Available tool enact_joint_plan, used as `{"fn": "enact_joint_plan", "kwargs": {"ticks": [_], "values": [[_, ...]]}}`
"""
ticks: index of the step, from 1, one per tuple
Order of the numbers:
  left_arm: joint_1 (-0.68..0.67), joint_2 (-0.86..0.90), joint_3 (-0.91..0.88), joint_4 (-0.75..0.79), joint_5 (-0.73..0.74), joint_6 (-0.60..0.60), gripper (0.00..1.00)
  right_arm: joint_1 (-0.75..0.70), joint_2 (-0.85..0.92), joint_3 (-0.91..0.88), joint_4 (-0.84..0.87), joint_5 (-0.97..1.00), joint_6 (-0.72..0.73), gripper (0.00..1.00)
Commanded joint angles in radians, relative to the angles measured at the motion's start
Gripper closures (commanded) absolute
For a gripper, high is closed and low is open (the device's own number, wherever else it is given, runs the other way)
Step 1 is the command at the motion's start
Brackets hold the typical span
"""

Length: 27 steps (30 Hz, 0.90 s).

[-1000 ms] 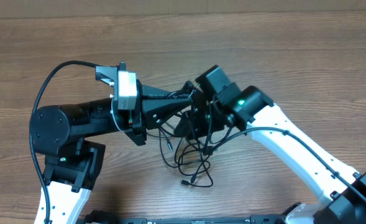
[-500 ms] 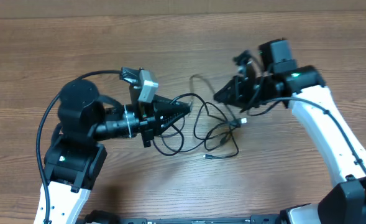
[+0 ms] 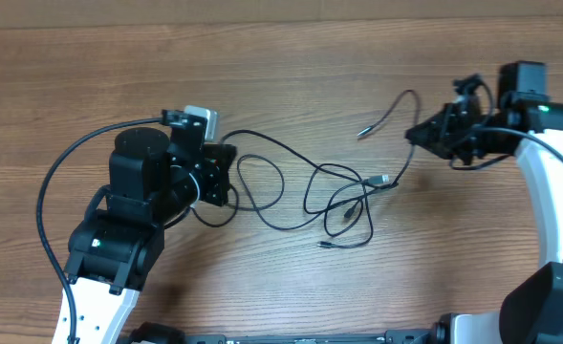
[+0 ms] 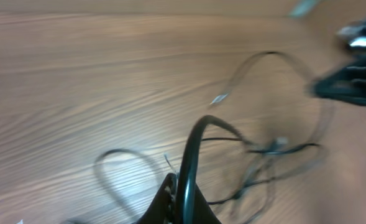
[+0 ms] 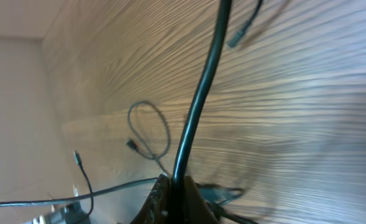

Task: Untangle cables
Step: 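Pull the right gripper rightward, stretching the cable away from the left gripper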

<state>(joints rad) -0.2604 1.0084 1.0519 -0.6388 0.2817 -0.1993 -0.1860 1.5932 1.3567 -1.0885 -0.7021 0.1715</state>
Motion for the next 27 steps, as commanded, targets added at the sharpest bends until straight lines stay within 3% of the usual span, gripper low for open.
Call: {"fn": "enact_joint_plan", "kwargs": {"ticks": [1, 7, 18, 20, 24, 27], "values": [[-0.002, -0.001, 0.012, -0.033, -0.226, 0.019, 0.96, -0.068, 0.002, 0.033, -0.012, 0.022, -0.047, 0.96], [0.005, -0.001, 0.012, -0.09, -0.351, -0.044, 0.96, -0.148, 0.002, 0.032, -0.026, 0.073, -0.05, 0.96], [0.073, -0.001, 0.012, -0.059, -0.304, -0.187, 0.96, -0.156, 0.002, 0.03, -0.05, 0.126, -0.05, 0.94], [0.073, -0.002, 0.012, -0.031, -0.27, -0.187, 0.96, -0.156, 0.002, 0.03, -0.063, 0.126, -0.05, 0.79], [0.073, -0.002, 0.012, 0.048, -0.159, -0.186, 0.96, -0.155, 0.002, 0.03, -0.087, 0.125, -0.065, 0.22], [0.073, -0.002, 0.012, 0.109, -0.088, -0.185, 0.96, -0.155, 0.002, 0.03, -0.112, 0.126, -0.103, 0.04]]}}
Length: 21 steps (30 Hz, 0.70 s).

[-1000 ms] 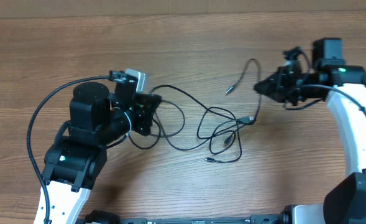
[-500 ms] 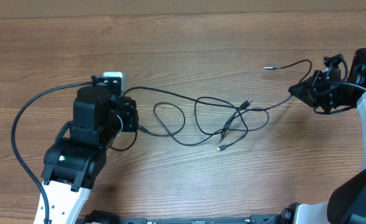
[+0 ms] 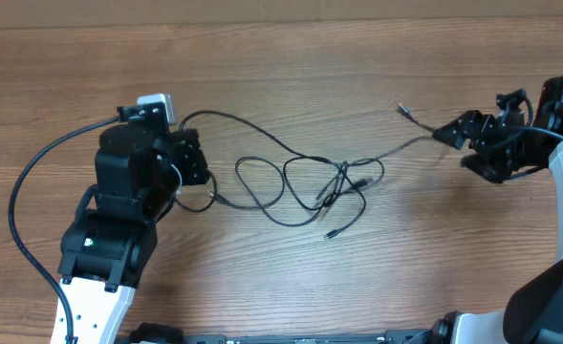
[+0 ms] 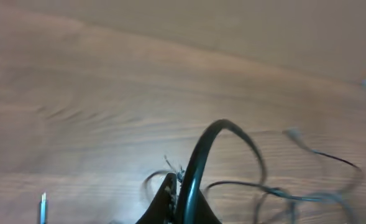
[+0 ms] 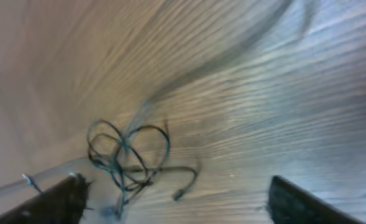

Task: Untangle cables

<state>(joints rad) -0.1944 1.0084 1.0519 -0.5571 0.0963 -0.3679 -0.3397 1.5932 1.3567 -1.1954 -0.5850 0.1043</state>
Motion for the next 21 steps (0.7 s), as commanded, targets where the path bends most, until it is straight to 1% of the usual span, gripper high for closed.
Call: {"fn": "enact_joint_plan", "kwargs": {"ticks": [1, 4, 11, 13, 16, 21], "values": [[0.007, -0.002, 0.012, 0.045, 0.116, -0.017, 0.96, -0.002, 0.002, 0.03, -0.014, 0.008, -0.036, 0.01], [0.007, -0.003, 0.012, 0.1, 0.17, -0.017, 0.96, 0.003, 0.002, 0.03, -0.04, 0.006, -0.051, 0.0], [0.007, -0.003, 0.012, 0.273, 0.353, -0.013, 0.96, 0.086, 0.002, 0.03, -0.082, -0.062, -0.198, 0.0], [0.007, -0.002, 0.012, 0.33, 0.434, -0.013, 0.96, 0.128, 0.002, 0.03, -0.077, -0.104, -0.242, 0.0], [0.005, -0.002, 0.012, 0.391, 0.534, -0.013, 0.96, 0.206, 0.002, 0.03, -0.056, -0.14, -0.246, 0.0], [0.005, -0.003, 0.012, 0.412, 0.652, 0.025, 0.96, 0.37, 0.002, 0.03, 0.034, -0.149, -0.311, 0.0]]}}
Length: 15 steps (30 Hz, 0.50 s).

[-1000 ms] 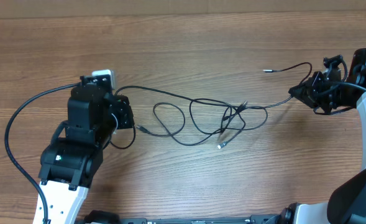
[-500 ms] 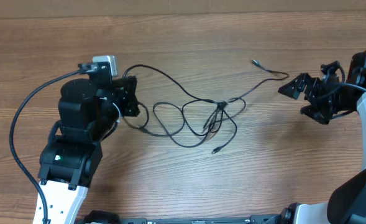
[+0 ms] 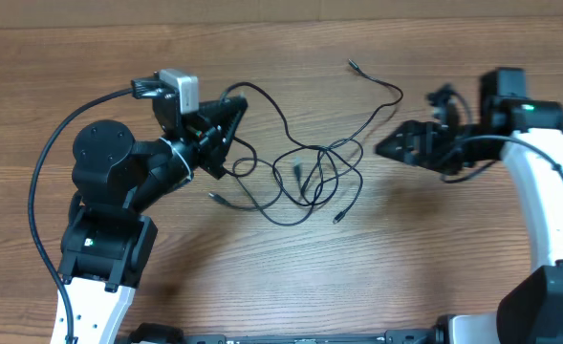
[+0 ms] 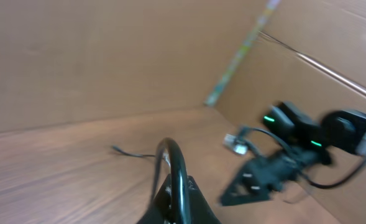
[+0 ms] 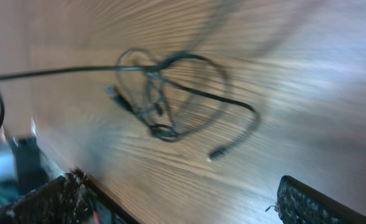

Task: Untangle cables

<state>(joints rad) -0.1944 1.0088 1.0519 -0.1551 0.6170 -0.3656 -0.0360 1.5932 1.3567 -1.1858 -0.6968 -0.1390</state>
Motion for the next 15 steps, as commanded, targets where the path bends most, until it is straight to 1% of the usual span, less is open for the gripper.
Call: {"fn": "enact_joint_plan", "kwargs": {"ticks": [1, 5, 6, 8, 11, 13, 15], "values": [[0.005, -0.003, 0.012, 0.01, 0.149, 0.023, 0.96, 0.101, 0.002, 0.03, 0.047, -0.038, -0.085, 0.0], [0.005, -0.003, 0.012, 0.024, 0.212, 0.022, 0.96, 0.209, 0.002, 0.03, 0.123, -0.037, -0.163, 0.0], [0.005, -0.003, 0.012, 0.043, 0.237, 0.022, 0.96, 0.23, 0.002, 0.03, 0.14, -0.035, -0.183, 0.03], [0.005, -0.003, 0.012, 0.091, 0.288, 0.021, 0.96, 0.267, 0.002, 0.03, 0.175, 0.001, -0.196, 0.03], [0.005, -0.003, 0.012, 0.153, 0.336, 0.021, 0.96, 0.298, 0.002, 0.03, 0.22, 0.069, -0.196, 0.04], [0.005, -0.003, 0.012, 0.18, 0.356, 0.016, 0.96, 0.308, 0.002, 0.03, 0.249, 0.073, -0.217, 0.04], [0.005, -0.003, 0.012, 0.195, 0.369, 0.0, 0.96, 0.314, 0.002, 0.03, 0.273, 0.051, -0.269, 0.04]]}}
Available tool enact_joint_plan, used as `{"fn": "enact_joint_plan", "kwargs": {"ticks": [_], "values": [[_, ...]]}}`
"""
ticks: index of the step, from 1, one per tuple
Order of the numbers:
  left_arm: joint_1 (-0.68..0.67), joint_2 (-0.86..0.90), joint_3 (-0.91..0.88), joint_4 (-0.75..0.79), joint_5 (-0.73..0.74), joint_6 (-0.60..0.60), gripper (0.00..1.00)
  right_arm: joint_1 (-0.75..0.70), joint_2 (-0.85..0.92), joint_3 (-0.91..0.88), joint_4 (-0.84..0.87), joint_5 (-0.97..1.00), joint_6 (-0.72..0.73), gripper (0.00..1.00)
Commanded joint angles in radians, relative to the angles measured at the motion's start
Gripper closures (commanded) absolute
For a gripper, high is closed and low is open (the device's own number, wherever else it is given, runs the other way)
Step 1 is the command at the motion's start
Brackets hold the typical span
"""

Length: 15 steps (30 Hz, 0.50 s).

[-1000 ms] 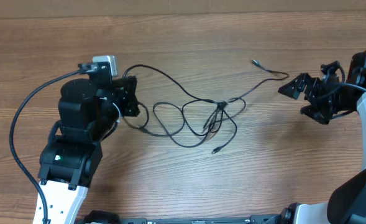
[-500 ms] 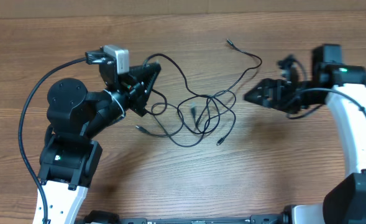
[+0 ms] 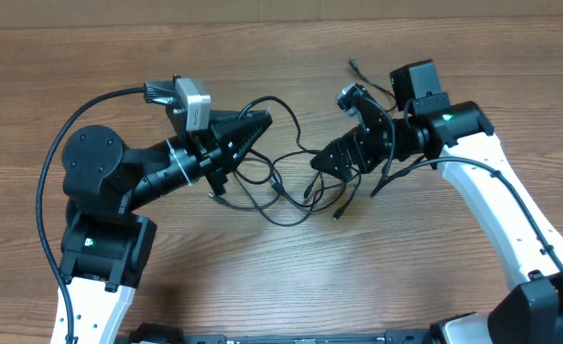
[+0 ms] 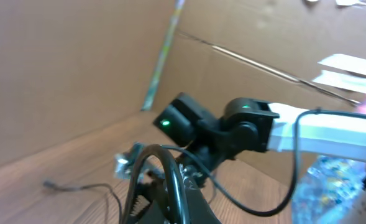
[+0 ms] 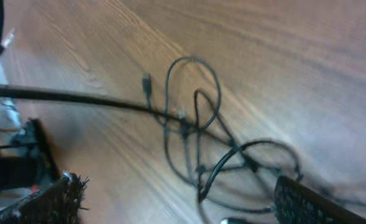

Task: Untangle cables

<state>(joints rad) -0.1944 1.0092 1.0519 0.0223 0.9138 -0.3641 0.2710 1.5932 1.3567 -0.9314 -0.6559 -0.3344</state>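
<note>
Thin black cables [image 3: 286, 186] lie in a tangle on the wooden table [image 3: 424, 277], with one loose end [image 3: 352, 67] at the back and a plug end [image 3: 338, 212] in front. My left gripper [image 3: 260, 122] points right above the tangle's left side, shut on a black cable [image 4: 170, 186] that arches up out of its jaws. My right gripper [image 3: 322, 162] hovers over the tangle's right side. In the right wrist view its pads [image 5: 63, 200] stand wide apart, open, with the looped cables [image 5: 192, 121] below and between them. In the left wrist view the left gripper [image 4: 170, 208] faces the right arm [image 4: 232, 127].
Cardboard walls [image 4: 77, 68] close off the back of the table. The left arm's own thick cable [image 3: 47, 182] loops out to the left. The two grippers are close together over the tangle.
My right gripper, open, has moved left from beside the tangle to right over it. My left gripper, still shut on the cable, has reached farther right and tilted up.
Both grippers were shut on cable, left and right of the tangle. Then they stood farther apart, the cable stretched out, and the right one was open. Then the left held its cable higher, and the open right gripper has come in over the tangle.
</note>
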Motion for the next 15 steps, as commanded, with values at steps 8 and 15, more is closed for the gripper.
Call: {"fn": "enact_joint_plan", "kwargs": {"ticks": [8, 15], "values": [[0.005, -0.003, 0.012, 0.079, 0.079, -0.037, 0.96, 0.05, 0.003, 0.03, 0.034, -0.169, -0.306, 0.03], [0.005, -0.003, 0.012, 0.173, 0.094, -0.127, 0.96, 0.101, 0.005, 0.004, 0.11, -0.177, -0.329, 0.15]]}}
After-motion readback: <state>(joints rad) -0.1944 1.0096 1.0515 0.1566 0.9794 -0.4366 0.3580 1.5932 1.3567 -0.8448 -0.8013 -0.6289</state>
